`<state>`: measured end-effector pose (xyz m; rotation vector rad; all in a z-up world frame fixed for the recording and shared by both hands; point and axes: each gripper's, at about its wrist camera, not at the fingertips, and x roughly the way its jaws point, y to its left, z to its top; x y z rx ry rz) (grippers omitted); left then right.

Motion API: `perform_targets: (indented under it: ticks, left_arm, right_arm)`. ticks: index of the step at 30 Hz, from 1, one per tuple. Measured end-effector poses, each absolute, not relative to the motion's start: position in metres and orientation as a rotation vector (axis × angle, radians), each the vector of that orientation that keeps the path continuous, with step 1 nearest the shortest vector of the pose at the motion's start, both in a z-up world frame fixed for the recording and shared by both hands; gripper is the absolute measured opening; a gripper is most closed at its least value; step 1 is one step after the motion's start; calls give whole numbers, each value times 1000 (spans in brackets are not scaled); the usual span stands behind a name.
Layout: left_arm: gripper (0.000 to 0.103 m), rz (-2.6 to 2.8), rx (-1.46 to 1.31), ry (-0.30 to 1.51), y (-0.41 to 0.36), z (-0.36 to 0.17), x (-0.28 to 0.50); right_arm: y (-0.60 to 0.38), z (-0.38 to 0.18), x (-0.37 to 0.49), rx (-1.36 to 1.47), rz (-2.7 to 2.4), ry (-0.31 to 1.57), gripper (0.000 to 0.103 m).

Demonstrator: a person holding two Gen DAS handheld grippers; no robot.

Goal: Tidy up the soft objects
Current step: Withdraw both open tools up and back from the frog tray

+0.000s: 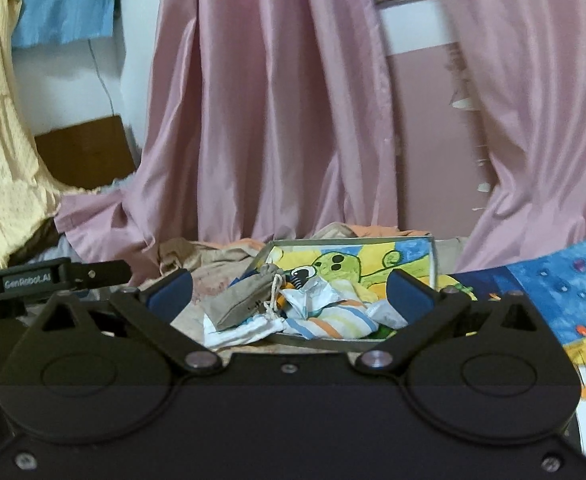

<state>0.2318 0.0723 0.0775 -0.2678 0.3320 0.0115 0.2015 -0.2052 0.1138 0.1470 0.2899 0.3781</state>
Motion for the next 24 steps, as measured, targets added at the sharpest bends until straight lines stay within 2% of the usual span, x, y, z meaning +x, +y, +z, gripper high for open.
perform_targets:
  ticks: [10, 24]
  left_arm:
    - [102, 28, -242, 294, 45, 64, 149]
    - [102, 59, -204, 395, 22, 18, 68]
  right_arm:
    - [-223, 89, 141, 178, 221, 292, 103]
    - [-225, 40, 88, 171, 142, 408, 103]
